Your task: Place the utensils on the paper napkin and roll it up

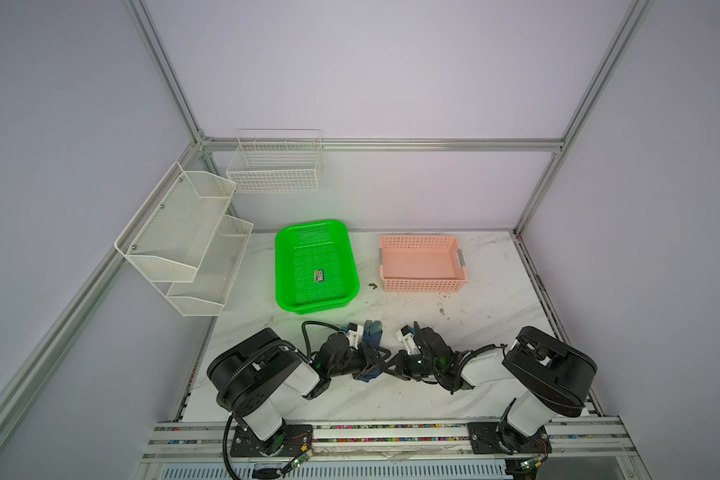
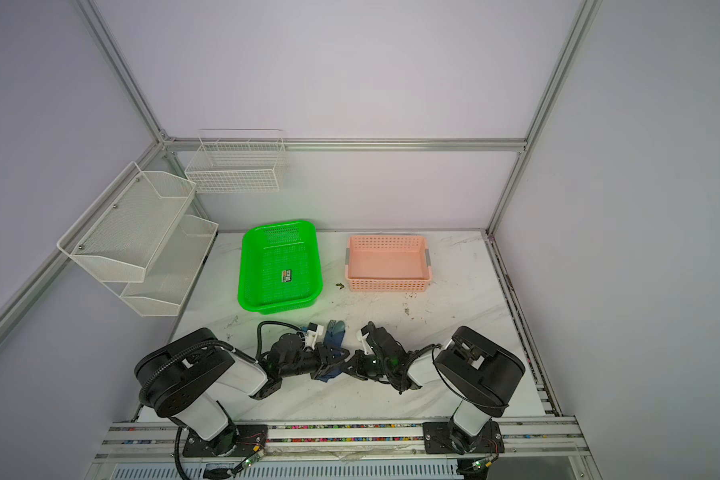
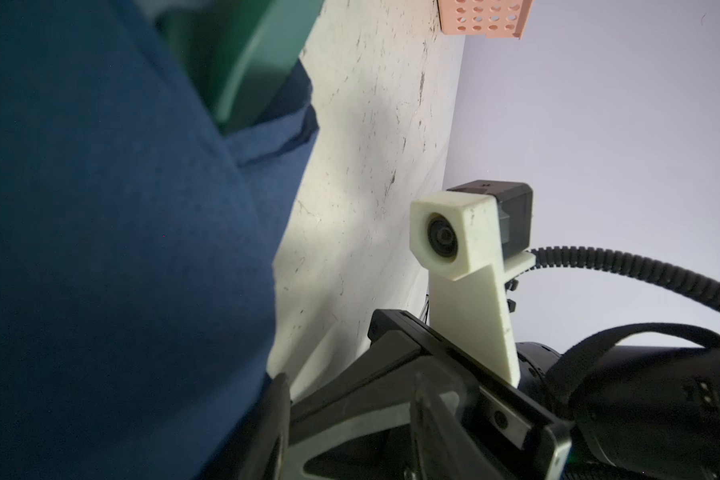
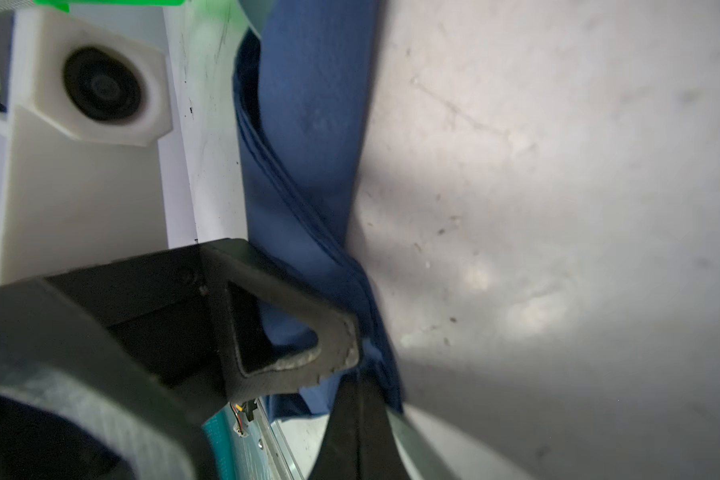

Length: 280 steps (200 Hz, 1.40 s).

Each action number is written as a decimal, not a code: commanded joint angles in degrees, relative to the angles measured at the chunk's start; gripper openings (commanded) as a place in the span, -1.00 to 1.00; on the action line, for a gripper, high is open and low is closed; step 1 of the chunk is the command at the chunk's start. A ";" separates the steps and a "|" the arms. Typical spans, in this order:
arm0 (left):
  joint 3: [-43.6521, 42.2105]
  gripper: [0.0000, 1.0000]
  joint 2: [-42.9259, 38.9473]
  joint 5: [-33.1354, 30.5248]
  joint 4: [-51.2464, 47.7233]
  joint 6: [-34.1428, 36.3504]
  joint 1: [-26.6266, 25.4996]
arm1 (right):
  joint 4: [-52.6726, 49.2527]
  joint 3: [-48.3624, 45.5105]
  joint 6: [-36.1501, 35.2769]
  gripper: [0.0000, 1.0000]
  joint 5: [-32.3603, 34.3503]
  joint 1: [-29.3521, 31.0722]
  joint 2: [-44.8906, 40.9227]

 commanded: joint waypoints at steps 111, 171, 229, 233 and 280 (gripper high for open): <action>1.94 0.03 -5.66 0.81 -9.21 1.96 1.57 | -23.83 5.07 -4.08 -1.00 8.91 0.74 0.36; 6.23 0.12 -14.26 1.31 -17.61 3.92 2.56 | -24.21 6.30 -5.28 -1.00 8.52 1.08 3.47; 8.32 0.27 -25.42 -0.13 -31.61 9.56 7.47 | -24.58 6.38 -5.70 -1.00 8.43 1.11 3.78; 8.14 0.27 -25.44 -0.03 -31.50 9.71 7.80 | -24.65 6.45 -5.77 -1.00 8.47 1.11 3.80; 11.34 0.28 -20.53 4.49 -28.61 12.98 10.00 | -26.37 7.00 -6.55 -1.00 8.81 1.37 3.39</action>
